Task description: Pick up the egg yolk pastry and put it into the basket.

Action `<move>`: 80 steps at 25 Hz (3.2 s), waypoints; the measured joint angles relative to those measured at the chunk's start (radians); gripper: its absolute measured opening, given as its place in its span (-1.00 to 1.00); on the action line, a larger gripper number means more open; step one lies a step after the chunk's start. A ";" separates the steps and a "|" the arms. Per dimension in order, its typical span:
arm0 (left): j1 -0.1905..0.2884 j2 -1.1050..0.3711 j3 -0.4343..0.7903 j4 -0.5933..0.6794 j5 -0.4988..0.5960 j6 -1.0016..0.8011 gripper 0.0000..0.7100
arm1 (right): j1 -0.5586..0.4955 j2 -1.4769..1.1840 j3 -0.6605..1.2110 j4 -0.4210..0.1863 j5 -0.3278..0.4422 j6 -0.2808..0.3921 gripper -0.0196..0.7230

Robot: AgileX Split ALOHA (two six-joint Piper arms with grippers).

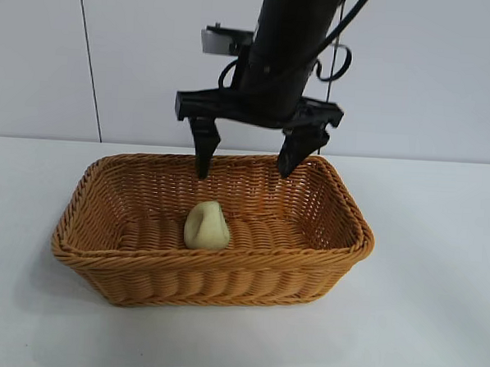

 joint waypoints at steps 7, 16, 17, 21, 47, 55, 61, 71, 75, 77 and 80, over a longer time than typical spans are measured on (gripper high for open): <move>0.000 0.000 0.000 0.000 0.000 0.000 0.96 | -0.175 0.001 -0.012 0.004 0.006 -0.032 0.84; 0.000 0.000 0.000 0.000 0.000 0.000 0.96 | -0.458 0.001 -0.012 0.002 0.006 -0.079 0.84; 0.000 0.000 0.000 0.000 0.000 0.000 0.96 | -0.476 0.001 -0.012 0.002 0.006 -0.080 0.84; 0.000 0.000 0.000 0.000 0.000 0.000 0.96 | -0.513 0.001 -0.010 0.014 0.006 -0.109 0.84; 0.000 0.000 0.000 0.000 0.000 0.000 0.96 | -0.514 -0.791 0.970 0.084 0.005 -0.215 0.84; 0.000 0.000 0.000 0.000 0.000 0.000 0.96 | -0.514 -1.148 1.253 0.100 -0.083 -0.254 0.84; 0.000 0.000 0.000 0.000 0.000 0.000 0.96 | -0.514 -1.432 1.417 0.130 -0.174 -0.344 0.84; 0.000 0.000 0.000 0.000 0.000 0.000 0.96 | -0.514 -1.772 1.430 0.133 -0.177 -0.348 0.84; 0.000 0.000 0.000 0.000 0.000 0.000 0.96 | -0.514 -1.882 1.430 0.133 -0.177 -0.348 0.84; 0.000 0.000 0.000 0.000 0.001 0.000 0.96 | -0.514 -1.929 1.430 0.133 -0.177 -0.348 0.84; 0.000 0.000 0.000 0.000 0.001 0.000 0.96 | -0.514 -2.003 1.432 0.133 -0.176 -0.348 0.84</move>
